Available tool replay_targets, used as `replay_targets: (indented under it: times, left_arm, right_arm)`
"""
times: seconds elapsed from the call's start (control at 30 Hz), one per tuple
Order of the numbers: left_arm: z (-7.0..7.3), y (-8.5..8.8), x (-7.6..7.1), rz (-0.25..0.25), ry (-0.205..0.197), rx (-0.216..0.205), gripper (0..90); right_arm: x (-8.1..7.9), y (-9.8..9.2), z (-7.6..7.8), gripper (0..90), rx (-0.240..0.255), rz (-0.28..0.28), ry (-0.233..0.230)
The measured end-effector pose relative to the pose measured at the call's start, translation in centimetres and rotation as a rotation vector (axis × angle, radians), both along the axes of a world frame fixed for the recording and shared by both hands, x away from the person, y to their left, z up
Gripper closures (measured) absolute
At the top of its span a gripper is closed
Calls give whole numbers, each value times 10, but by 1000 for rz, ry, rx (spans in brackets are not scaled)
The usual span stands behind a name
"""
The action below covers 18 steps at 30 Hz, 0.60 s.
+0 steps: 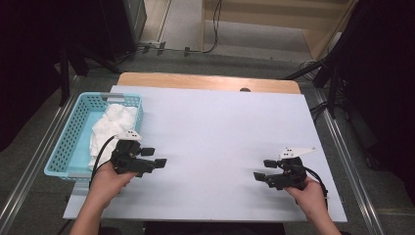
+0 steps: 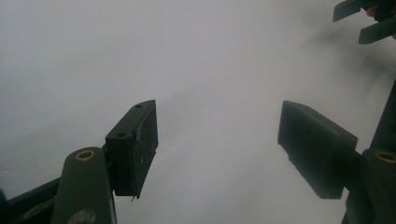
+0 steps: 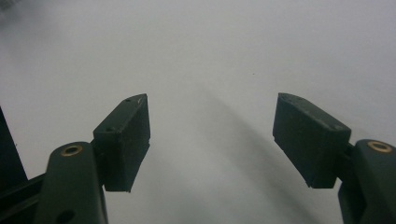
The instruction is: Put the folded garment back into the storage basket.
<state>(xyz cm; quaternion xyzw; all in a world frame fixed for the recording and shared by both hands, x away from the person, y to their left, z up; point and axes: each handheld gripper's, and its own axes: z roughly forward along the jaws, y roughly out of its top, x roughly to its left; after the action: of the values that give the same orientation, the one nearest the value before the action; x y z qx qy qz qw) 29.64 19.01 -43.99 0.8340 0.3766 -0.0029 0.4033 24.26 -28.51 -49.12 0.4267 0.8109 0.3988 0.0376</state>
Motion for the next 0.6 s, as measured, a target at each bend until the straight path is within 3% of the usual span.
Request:
replay_targets:
  times: [0.6]
  left_arm:
    - [-2, 1, -2, -9, -17, -13, 294]
  right_arm:
    - [0, 1, -1, 260, -5, 7, 7]
